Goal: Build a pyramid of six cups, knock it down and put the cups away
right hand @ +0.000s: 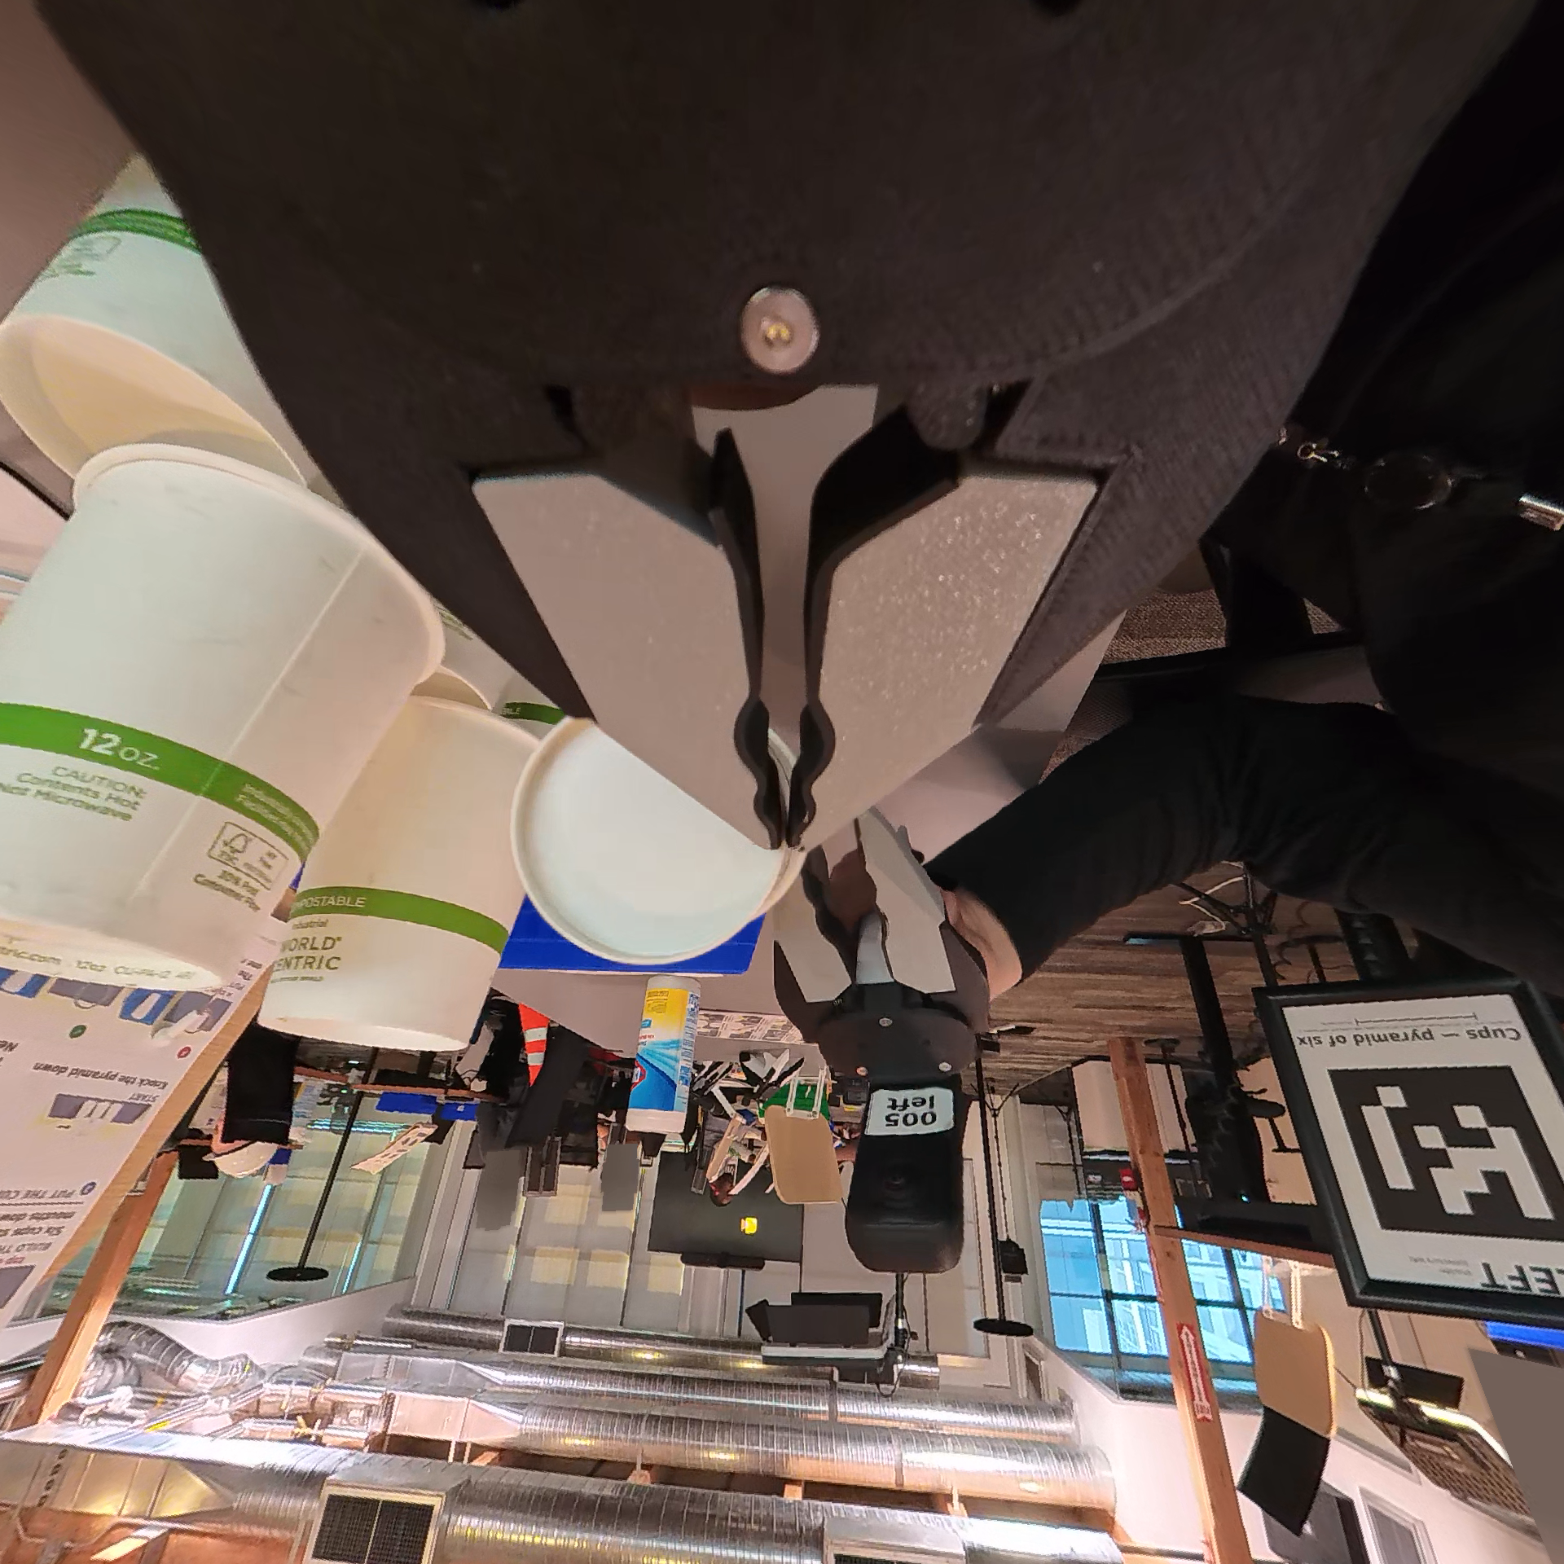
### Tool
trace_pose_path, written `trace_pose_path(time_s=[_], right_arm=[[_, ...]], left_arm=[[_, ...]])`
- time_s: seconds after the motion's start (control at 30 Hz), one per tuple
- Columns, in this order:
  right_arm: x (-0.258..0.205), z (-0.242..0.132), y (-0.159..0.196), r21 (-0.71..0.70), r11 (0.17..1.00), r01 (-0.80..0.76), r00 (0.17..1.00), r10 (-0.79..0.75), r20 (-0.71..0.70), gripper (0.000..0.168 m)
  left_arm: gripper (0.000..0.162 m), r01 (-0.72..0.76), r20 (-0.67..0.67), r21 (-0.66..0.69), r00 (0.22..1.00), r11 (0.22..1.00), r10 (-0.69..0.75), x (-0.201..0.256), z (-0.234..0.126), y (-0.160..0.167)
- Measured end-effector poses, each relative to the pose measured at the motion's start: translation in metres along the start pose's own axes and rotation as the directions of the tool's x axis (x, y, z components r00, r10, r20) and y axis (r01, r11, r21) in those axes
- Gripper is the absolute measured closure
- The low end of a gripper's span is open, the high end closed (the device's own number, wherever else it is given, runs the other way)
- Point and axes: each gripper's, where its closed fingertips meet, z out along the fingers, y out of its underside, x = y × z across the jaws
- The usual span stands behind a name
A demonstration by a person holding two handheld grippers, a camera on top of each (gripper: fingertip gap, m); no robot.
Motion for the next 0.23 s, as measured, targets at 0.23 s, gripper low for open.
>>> trace_pose_path(time_s=[0.23], right_arm=[[0.007,0.008,0.026,-0.150,0.988,0.037,0.998,-0.045,-0.048,0.168]], left_arm=[[0.137,-0.022,0.092,-0.073,0.995,0.997,0.029,-0.015,-0.025,0.014]])
